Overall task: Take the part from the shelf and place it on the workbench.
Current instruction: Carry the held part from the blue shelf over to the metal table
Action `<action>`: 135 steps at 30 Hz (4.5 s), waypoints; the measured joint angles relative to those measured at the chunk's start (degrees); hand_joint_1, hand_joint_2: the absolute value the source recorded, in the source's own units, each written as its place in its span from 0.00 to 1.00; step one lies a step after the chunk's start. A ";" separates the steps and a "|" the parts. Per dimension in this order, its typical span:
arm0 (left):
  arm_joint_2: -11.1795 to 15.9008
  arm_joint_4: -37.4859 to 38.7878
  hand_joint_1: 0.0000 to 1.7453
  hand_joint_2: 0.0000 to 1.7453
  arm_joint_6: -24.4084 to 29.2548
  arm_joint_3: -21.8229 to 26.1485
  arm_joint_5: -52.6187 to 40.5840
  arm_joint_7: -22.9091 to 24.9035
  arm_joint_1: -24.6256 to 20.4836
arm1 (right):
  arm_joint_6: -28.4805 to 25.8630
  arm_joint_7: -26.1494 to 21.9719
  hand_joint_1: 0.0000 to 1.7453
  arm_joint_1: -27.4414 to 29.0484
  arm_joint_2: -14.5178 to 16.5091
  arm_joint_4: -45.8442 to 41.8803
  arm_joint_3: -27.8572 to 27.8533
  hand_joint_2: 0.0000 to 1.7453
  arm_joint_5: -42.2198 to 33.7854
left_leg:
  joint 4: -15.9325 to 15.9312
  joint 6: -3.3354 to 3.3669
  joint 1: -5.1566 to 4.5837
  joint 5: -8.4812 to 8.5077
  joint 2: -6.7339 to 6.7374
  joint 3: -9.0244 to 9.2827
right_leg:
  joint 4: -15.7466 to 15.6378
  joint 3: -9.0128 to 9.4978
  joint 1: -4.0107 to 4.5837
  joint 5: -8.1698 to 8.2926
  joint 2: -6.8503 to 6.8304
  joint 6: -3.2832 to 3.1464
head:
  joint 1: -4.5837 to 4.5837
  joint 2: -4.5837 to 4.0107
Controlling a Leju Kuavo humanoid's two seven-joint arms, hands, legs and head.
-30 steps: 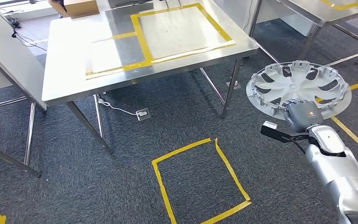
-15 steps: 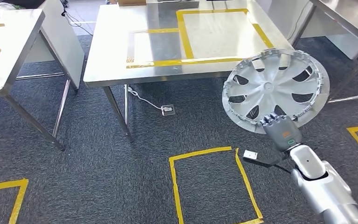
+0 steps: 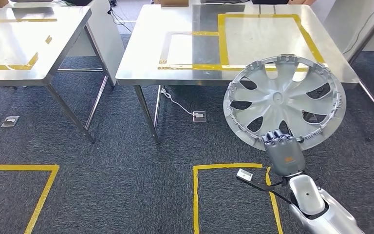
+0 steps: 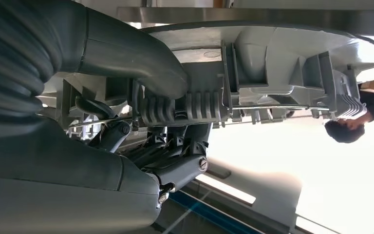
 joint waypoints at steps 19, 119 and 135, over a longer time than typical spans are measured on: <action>0.41 -0.05 0.00 1.00 0.11 0.05 -0.46 0.71 0.24 | -1.86 -9.86 1.00 8.46 7.53 5.28 -25.62 1.00 -0.03 | -9.71 3.82 -0.28 3.93 -2.06 6.76 | 14.85 -6.08 0.14 -7.39 0.10 2.75 | 0.36 0.00; 0.51 -0.38 0.00 1.00 0.74 1.93 -1.10 0.85 0.16 | -5.99 -27.12 1.00 1.17 22.10 19.51 -61.99 1.00 -14.88 | -10.26 3.57 -0.98 2.74 -0.37 8.36 | 0.36 -1.42 -0.26 0.33 5.55 2.44 | -0.31 0.00; -0.01 -0.44 0.00 1.00 0.82 2.34 -1.03 0.74 -0.03 | -5.61 -26.52 1.00 -0.05 21.93 19.52 -60.65 1.00 -13.78 | -6.64 1.47 -0.78 -1.29 5.34 8.40 | 0.39 -1.64 -0.15 1.17 -0.61 0.99 | 0.14 0.00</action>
